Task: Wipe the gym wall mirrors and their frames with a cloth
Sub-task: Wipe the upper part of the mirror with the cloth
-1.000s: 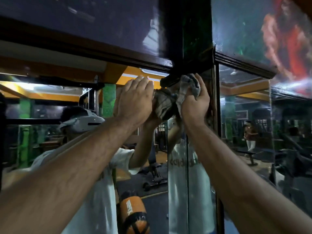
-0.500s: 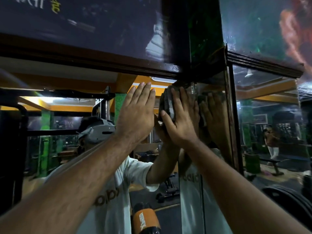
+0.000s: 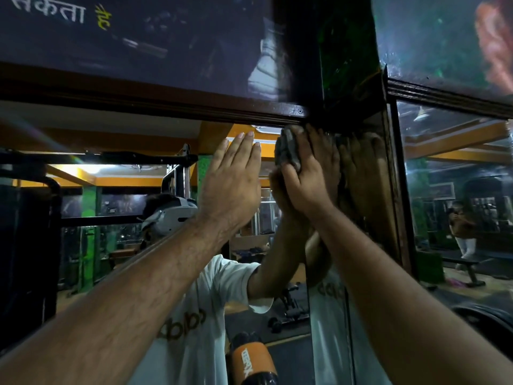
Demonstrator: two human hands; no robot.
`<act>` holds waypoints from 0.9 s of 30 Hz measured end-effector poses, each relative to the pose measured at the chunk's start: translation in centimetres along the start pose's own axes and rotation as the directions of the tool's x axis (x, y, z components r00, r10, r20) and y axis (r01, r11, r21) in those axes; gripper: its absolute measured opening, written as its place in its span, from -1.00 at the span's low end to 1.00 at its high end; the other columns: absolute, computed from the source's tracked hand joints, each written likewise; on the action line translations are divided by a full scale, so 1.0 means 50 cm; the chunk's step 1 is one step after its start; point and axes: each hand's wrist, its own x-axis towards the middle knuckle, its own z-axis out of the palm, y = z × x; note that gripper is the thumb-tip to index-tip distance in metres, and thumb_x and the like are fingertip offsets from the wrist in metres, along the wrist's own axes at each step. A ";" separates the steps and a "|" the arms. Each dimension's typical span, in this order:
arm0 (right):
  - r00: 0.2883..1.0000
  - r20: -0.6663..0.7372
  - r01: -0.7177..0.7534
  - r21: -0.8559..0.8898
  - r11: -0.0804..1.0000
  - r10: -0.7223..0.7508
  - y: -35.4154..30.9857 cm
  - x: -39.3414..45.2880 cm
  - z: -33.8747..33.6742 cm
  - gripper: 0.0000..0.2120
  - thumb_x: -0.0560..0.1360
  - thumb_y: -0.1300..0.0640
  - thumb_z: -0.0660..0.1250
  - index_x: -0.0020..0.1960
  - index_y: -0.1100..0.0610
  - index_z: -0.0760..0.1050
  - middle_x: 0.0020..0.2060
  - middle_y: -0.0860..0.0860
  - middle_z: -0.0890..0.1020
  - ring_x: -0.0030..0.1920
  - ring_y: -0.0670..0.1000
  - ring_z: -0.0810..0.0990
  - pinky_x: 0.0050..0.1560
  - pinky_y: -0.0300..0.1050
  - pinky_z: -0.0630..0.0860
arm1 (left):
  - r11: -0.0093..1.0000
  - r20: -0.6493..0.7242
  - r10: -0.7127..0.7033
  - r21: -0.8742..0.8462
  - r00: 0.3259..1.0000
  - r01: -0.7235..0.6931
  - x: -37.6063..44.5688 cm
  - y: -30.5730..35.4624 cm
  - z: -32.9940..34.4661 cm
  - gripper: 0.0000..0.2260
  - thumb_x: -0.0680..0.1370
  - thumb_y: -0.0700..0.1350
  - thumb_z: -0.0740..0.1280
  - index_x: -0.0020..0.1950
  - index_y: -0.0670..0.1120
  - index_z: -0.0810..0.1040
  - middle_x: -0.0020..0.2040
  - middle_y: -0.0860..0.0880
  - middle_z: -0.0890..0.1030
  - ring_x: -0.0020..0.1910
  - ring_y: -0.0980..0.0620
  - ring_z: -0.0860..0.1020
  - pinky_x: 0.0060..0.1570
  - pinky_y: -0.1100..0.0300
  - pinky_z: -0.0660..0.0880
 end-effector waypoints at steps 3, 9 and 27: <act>0.995 0.041 0.090 -0.036 0.995 -0.089 -0.045 -0.031 0.010 -0.28 0.51 -0.11 0.15 0.66 -0.06 0.18 0.66 0.07 0.15 0.67 0.10 -0.01 0.63 0.29 -0.08 | 0.999 -0.034 -0.020 -0.034 0.999 0.019 -0.003 -0.001 -0.006 -0.51 0.66 -0.07 0.03 0.57 -0.21 0.29 0.61 -0.21 0.23 0.61 -0.13 0.18 0.59 -0.05 0.00; 0.995 -0.048 0.093 0.112 0.989 -0.088 -0.001 -0.088 -0.008 -0.31 0.54 0.14 0.26 0.63 0.25 0.21 0.63 0.17 0.16 0.62 -0.23 -0.06 0.55 -0.32 -0.29 | 0.999 -0.060 -0.021 -0.036 0.998 0.019 -0.042 0.001 -0.001 -0.49 0.63 -0.13 0.12 0.58 -0.23 0.25 0.61 -0.23 0.20 0.62 -0.16 0.12 0.60 -0.10 0.03; 0.990 -0.033 0.132 -0.104 0.986 -0.136 -0.001 -0.060 -0.010 -0.44 0.59 -0.02 0.15 0.59 -0.01 0.36 0.59 0.11 0.33 0.58 0.08 0.24 0.60 -0.04 0.00 | 0.993 -0.042 -0.054 -0.111 0.998 0.049 -0.048 -0.013 -0.011 -0.50 0.63 -0.10 0.18 0.56 -0.22 0.29 0.59 -0.22 0.27 0.60 -0.15 0.18 0.60 -0.10 0.08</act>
